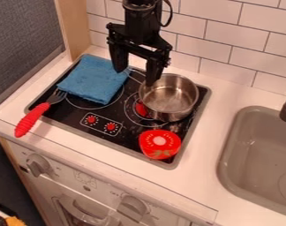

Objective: Put the red fork on top of the blue cloth

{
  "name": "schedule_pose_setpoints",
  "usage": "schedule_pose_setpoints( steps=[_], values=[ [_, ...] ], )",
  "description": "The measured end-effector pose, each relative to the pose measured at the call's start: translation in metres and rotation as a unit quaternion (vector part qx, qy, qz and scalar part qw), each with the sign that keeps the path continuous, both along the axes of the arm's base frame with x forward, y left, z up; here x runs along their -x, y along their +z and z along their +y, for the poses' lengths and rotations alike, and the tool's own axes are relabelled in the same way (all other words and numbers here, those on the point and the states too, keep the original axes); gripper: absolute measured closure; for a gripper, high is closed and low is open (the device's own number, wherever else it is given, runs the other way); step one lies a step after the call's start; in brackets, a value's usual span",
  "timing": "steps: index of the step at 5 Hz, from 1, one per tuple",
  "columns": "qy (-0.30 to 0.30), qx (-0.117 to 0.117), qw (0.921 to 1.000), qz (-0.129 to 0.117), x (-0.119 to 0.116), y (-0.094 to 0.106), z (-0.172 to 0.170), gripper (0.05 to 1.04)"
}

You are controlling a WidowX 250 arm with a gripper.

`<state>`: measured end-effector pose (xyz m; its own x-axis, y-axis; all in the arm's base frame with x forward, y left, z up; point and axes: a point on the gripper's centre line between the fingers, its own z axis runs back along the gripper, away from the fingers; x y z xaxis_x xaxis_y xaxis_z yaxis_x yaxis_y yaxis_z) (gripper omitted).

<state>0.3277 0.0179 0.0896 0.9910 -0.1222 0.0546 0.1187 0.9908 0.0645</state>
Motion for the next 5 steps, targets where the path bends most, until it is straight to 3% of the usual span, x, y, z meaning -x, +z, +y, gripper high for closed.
schedule_pose_setpoints(
  steps=[1, 2, 3, 4, 5],
  values=[
    [-0.002, 0.002, 0.9999, 0.015, 0.003, -0.011, -0.001, 0.083],
    [0.018, 0.013, 0.9997, 0.013, 0.033, -0.018, 0.031, 0.083],
    [0.008, 0.011, 0.9998, -0.011, 0.064, -0.013, 0.061, 0.083],
    [0.011, 0.002, 0.9994, -0.033, 0.099, -0.022, 0.099, 0.083],
    [0.029, -0.028, 0.9985, -0.037, 0.104, -0.046, 0.116, 0.083]
  ],
)
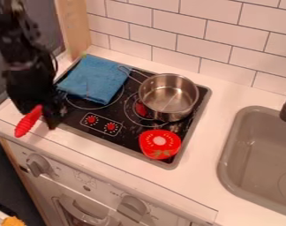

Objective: Put the red fork on top of the blue cloth

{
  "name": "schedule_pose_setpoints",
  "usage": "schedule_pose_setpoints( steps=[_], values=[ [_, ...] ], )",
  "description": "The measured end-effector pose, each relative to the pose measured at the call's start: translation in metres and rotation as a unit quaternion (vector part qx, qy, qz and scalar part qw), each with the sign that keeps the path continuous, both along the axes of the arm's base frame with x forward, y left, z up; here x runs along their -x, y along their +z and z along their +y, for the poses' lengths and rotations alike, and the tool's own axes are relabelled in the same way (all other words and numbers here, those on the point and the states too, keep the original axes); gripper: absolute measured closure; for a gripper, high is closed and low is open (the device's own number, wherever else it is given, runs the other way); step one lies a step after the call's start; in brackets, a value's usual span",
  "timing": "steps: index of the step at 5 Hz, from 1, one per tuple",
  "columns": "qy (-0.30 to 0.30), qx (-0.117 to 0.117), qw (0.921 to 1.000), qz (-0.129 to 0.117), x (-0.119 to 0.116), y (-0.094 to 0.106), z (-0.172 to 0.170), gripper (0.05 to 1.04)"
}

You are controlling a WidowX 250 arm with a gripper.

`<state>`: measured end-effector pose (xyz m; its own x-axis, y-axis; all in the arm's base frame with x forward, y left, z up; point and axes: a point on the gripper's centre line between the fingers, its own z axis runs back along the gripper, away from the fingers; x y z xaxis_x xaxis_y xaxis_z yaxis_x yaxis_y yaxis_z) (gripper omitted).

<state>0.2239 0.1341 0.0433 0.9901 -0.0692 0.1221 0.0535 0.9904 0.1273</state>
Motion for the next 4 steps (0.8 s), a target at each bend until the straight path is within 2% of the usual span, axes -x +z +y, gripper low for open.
schedule_pose_setpoints(
  steps=[1, 2, 4],
  values=[
    [0.026, -0.023, 0.9994, -0.001, -0.003, -0.017, 0.015, 0.083],
    [0.039, -0.023, 0.999, 0.007, -0.011, -0.028, 0.025, 0.137],
    [0.038, -0.01, 0.999, 0.023, -0.01, -0.032, 0.023, 0.669]
  ],
)
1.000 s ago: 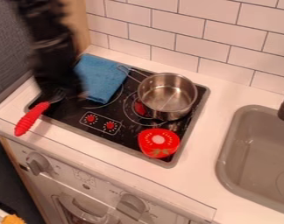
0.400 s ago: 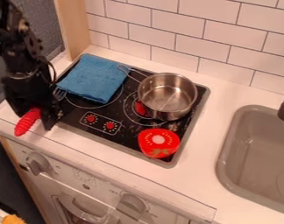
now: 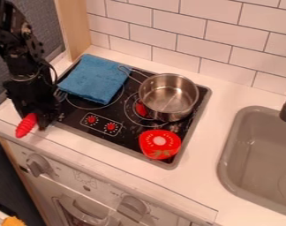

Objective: Put the red fork on top of the blue cloth

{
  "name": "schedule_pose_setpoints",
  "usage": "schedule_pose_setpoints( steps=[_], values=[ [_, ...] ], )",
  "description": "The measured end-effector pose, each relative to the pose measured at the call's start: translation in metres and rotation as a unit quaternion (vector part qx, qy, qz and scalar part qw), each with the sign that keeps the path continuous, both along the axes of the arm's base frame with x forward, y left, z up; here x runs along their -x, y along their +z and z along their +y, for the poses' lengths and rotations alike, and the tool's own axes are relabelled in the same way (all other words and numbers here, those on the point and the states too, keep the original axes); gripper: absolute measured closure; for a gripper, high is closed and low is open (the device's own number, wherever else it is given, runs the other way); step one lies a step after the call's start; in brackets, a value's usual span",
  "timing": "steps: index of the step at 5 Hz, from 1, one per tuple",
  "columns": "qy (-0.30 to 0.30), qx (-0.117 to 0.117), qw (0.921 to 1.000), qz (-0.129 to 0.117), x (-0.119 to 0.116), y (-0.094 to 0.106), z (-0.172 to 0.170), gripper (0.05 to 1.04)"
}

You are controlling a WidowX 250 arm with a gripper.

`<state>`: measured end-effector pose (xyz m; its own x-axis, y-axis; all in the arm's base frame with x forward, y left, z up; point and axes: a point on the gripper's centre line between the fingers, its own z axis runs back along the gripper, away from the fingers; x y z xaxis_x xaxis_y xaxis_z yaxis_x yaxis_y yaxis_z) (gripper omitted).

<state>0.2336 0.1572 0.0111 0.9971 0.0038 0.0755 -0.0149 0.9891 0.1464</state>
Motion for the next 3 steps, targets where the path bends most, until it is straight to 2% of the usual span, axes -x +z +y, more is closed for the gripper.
schedule_pose_setpoints(
  steps=[1, 2, 3],
  values=[
    [0.016, -0.002, 0.9998, -0.01, 0.005, 0.029, -0.004, 0.679],
    [0.032, 0.015, 0.9994, 0.001, 0.0, 0.062, -0.007, 0.679],
    [0.039, 0.015, 0.9991, 0.006, -0.024, 0.077, -0.011, 0.679]
  ],
)
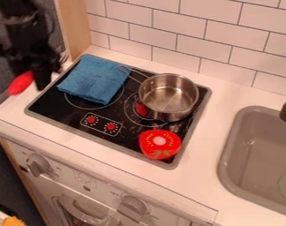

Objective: Put the red fork on top of the blue cloth

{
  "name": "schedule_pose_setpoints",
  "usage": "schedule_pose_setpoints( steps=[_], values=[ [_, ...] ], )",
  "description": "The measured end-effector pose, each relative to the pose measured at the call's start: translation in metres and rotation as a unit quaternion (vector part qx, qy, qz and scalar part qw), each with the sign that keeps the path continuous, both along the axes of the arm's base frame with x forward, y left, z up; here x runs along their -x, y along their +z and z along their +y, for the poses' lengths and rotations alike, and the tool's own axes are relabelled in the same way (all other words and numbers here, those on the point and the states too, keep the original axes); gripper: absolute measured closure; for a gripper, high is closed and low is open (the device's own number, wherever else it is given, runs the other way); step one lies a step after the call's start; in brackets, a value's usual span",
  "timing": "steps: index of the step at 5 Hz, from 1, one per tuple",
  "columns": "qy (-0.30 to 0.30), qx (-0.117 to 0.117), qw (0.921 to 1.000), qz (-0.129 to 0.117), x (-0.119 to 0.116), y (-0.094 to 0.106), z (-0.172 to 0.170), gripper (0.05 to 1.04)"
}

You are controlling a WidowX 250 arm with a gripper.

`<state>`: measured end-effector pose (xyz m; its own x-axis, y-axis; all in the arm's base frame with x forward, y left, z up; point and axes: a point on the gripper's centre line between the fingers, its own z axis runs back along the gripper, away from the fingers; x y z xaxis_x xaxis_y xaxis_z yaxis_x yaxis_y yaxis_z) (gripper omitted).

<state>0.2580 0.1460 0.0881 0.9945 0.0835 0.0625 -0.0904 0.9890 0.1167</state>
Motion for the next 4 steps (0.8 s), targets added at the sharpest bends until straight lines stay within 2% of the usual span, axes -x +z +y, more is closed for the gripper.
schedule_pose_setpoints(
  steps=[1, 2, 3, 4],
  values=[
    [0.0, -0.004, 0.9999, 0.01, -0.029, -0.015, 0.0, 0.679],
    [-0.009, -0.021, 0.9996, 0.017, -0.058, -0.027, -0.003, 0.679],
    [-0.023, -0.038, 0.9989, 0.012, -0.071, -0.029, -0.007, 0.679],
    [-0.03, -0.047, 0.9984, 0.008, -0.078, -0.031, -0.012, 0.614]
  ],
)
